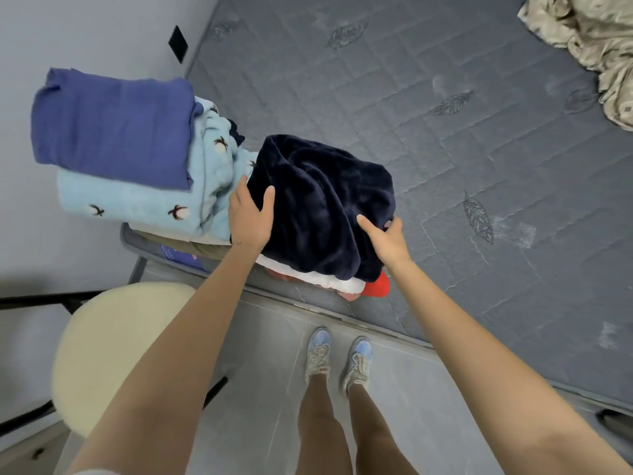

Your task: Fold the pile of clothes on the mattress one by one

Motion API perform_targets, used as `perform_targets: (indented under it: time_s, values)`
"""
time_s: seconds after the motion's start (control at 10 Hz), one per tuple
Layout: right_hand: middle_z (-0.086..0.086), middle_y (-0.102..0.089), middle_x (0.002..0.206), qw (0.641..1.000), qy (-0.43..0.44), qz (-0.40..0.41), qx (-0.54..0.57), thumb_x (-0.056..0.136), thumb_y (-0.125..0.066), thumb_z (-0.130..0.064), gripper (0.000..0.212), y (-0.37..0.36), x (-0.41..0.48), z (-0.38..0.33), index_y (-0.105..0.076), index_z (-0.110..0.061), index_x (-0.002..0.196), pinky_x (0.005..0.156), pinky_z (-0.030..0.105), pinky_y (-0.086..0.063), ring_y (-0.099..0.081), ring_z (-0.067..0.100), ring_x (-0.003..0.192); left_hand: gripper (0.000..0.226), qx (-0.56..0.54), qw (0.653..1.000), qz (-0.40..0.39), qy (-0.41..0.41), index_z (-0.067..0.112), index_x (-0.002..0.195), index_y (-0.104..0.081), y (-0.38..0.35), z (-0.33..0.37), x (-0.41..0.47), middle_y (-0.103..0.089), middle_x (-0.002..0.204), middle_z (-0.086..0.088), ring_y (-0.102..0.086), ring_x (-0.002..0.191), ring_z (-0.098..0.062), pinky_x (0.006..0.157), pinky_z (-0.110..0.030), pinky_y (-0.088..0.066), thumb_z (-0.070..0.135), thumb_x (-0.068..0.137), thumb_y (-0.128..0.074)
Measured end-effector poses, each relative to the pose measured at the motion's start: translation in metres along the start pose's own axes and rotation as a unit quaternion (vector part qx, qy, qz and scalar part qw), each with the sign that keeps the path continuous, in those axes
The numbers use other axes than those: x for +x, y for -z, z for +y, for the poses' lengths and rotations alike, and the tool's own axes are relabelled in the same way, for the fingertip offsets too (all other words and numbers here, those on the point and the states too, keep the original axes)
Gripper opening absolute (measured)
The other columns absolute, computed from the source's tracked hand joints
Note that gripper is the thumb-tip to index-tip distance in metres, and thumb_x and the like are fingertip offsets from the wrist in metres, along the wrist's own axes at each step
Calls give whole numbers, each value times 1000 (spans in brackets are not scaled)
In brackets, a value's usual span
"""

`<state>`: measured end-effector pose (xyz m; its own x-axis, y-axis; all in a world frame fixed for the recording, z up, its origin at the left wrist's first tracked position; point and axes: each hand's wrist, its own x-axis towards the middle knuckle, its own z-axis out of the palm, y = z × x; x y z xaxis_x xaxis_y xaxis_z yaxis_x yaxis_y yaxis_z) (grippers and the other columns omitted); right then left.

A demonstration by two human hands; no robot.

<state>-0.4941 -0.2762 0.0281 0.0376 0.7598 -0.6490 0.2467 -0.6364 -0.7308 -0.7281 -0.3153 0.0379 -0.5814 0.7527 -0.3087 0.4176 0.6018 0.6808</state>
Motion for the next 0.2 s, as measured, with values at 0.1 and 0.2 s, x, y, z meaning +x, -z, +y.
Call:
perform_targets:
  time_s: [0.1,0.2]
  values:
    - [2,-43,143,995,38,31,-83,80,-70,-50,80,4,-19,-15,-32,-20,144,110,44,-36,-41,24,133,66,44,998,-1,-45,21,152,-21,9,12,-20,-23,156,-11,-21,144,-26,117,-47,-21,53,98,-39]
    - [2,-32,153,975,88,42,-198,82,-63,-57,84,10,-37,-30,-25,-27,150,114,48,-27,-27,26,141,64,103,991,-19,-81,26,153,-19,13,25,-33,-17,159,-10,-15,146,-26,118,-49,-13,53,98,-38]
